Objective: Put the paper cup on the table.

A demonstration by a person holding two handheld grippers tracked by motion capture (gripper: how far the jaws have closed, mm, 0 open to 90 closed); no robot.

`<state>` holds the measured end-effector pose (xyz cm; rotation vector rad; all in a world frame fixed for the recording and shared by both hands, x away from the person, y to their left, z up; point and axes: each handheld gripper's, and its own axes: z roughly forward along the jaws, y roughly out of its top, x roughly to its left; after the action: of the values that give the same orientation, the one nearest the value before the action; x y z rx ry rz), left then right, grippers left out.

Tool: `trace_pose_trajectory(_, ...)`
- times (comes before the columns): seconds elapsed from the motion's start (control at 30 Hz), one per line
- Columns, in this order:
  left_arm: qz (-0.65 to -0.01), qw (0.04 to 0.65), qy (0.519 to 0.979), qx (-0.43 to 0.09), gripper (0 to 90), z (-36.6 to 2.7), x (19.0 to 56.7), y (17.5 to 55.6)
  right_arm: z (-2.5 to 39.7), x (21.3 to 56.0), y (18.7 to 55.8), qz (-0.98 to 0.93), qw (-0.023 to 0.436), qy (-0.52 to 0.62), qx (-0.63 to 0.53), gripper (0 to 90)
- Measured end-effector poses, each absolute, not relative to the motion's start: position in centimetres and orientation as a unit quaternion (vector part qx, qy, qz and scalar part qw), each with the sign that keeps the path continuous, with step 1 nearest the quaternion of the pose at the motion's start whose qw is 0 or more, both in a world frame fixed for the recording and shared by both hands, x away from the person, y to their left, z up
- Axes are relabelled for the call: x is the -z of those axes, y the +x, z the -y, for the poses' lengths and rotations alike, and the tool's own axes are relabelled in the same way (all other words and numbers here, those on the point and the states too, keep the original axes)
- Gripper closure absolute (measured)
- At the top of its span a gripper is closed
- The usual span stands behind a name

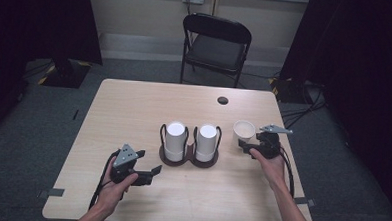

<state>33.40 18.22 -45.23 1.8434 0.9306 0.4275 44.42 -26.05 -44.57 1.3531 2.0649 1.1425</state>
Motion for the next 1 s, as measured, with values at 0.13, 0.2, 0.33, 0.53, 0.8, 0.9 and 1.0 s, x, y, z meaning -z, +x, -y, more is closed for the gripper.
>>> trace_pose_trajectory(0.13, -0.385, 0.497, 0.759, -0.166, 16.5, -18.3, 45.2, 33.4, 26.1, 43.7, 43.3, -0.732, 0.215, 0.481, -0.433, 16.9)
trace_pose_trajectory(0.2, -0.385, 0.496, 0.760, -0.164, 17.3, -18.2, 45.3, 33.3, 26.2, 43.5, 42.7, -0.729, 0.218, 0.480, -0.437, 17.4)
trace_pose_trajectory(0.33, -0.385, 0.496, 0.760, -0.165, 17.1, -18.2, 45.2, 33.3, 26.1, 43.4, 41.7, -0.727, 0.219, 0.477, -0.443, 18.2)
trace_pose_trajectory(0.53, -0.390, 0.490, 0.760, -0.172, 17.2, -18.2, 45.4, 33.4, 25.6, 42.6, 40.2, -0.733, 0.221, 0.468, -0.442, 19.9)
trace_pose_trajectory(0.8, -0.398, 0.484, 0.759, -0.177, 17.7, -18.4, 45.5, 33.4, 25.2, 41.9, 37.9, -0.735, 0.212, 0.445, -0.465, 21.3)
trace_pose_trajectory(0.9, -0.399, 0.484, 0.758, -0.177, 17.9, -18.4, 45.5, 33.5, 24.8, 41.5, 37.0, -0.739, 0.210, 0.437, -0.467, 20.9)
trace_pose_trajectory(1.0, -0.399, 0.483, 0.759, -0.178, 17.9, -18.5, 45.5, 33.5, 24.2, 41.2, 36.1, -0.741, 0.207, 0.433, -0.471, 20.3)
